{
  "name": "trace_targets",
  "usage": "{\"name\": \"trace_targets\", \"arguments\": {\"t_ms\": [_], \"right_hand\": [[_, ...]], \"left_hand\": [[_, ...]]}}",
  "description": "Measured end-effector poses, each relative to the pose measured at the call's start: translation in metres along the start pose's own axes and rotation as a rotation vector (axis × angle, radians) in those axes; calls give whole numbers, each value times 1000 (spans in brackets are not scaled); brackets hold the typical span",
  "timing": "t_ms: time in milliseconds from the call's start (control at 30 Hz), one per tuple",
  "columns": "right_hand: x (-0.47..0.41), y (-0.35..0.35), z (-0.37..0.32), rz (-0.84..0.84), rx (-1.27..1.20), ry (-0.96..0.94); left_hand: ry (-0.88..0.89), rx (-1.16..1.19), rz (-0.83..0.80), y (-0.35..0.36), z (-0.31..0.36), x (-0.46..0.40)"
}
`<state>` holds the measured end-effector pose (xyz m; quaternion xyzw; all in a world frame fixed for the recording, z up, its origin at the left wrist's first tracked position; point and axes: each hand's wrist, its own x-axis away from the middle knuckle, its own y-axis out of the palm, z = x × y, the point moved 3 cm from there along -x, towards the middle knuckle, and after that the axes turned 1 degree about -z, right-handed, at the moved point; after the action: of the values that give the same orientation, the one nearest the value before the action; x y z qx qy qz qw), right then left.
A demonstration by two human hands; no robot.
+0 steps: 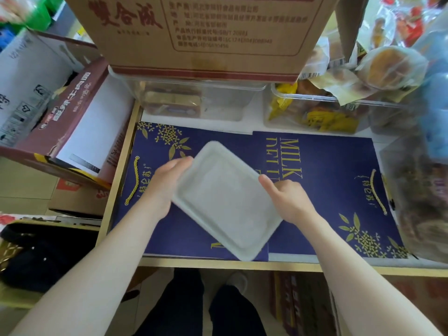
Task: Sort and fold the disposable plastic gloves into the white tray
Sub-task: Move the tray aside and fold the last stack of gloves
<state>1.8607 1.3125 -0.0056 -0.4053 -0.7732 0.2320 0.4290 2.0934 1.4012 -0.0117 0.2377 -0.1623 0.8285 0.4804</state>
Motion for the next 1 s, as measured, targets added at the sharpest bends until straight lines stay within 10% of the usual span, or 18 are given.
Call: {"name": "trace_targets", "arguments": {"t_ms": [100,333,1000], "right_hand": [[1,1,0,13,-54,-52],[10,31,8,23,-1030,433],[-4,56,-22,207,-726,253]], "left_hand": [[-153,-341,-200,2,-1,12],[-132,-145,-22,9,-11,15],[-244,-20,123,-24,12,-34]]}}
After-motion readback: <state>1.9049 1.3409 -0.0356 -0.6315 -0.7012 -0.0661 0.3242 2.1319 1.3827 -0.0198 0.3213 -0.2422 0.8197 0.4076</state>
